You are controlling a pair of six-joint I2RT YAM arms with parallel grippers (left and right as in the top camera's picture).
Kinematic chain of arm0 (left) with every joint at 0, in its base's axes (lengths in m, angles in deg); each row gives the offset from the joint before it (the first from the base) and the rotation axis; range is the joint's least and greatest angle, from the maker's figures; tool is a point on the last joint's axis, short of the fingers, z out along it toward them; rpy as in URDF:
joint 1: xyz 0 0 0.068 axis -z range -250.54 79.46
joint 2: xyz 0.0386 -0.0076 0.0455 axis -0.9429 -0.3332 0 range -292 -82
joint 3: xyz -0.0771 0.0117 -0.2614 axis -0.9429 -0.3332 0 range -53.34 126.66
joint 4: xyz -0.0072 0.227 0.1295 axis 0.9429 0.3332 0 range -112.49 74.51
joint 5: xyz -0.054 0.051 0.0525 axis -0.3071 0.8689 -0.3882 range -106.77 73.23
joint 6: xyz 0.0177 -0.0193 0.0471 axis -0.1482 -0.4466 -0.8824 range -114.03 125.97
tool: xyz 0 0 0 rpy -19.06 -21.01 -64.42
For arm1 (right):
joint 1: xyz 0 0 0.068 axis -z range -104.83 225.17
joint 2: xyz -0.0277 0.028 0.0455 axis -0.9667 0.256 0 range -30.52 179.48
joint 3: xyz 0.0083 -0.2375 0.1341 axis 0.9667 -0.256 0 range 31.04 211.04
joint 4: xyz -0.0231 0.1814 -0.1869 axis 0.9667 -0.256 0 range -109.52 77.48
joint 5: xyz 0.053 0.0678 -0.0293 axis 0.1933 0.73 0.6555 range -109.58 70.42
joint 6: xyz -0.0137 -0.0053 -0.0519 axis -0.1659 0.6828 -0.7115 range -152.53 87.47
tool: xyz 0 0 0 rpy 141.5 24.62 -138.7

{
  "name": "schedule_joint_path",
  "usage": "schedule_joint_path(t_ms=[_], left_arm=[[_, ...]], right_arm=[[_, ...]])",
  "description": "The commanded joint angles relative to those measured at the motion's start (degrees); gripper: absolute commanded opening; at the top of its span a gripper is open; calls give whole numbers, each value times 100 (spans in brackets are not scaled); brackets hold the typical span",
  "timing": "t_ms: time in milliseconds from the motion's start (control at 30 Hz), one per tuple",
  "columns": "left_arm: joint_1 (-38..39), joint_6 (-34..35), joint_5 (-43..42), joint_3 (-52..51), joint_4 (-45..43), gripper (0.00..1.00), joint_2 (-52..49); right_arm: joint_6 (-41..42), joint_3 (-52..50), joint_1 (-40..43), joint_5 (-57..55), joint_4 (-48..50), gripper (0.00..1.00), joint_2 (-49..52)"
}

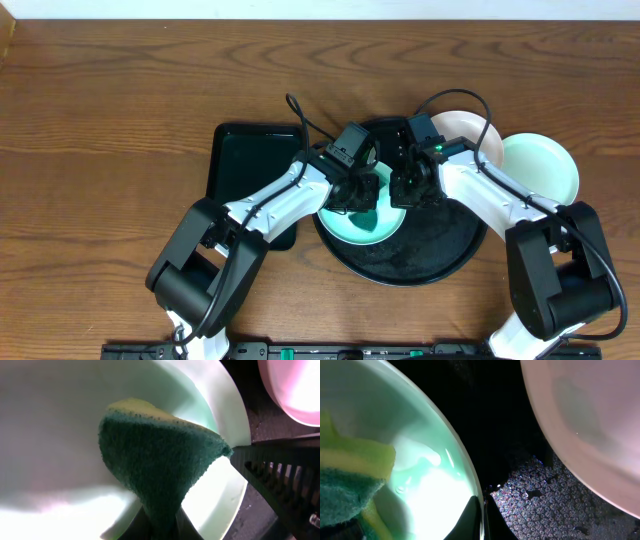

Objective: Clean dirty plates on tray and stack at the side

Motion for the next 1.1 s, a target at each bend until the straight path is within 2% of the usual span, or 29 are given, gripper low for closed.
schedule_joint_path(t_ms=[0,500,767,1067], left_arm=[[-11,-20,234,-33,-7,8,-52],[-44,-68,455,-31,9,8,-201],[-457,-229,557,-20,66,8,216],[-732,-415,564,-20,608,8,1158]], right_arm=[[2,-35,-76,66,-2,1,24],[2,-35,-76,66,-4,1,24],[0,-35,-76,66,-7,1,24],[2,-35,-76,66,-4,1,24]])
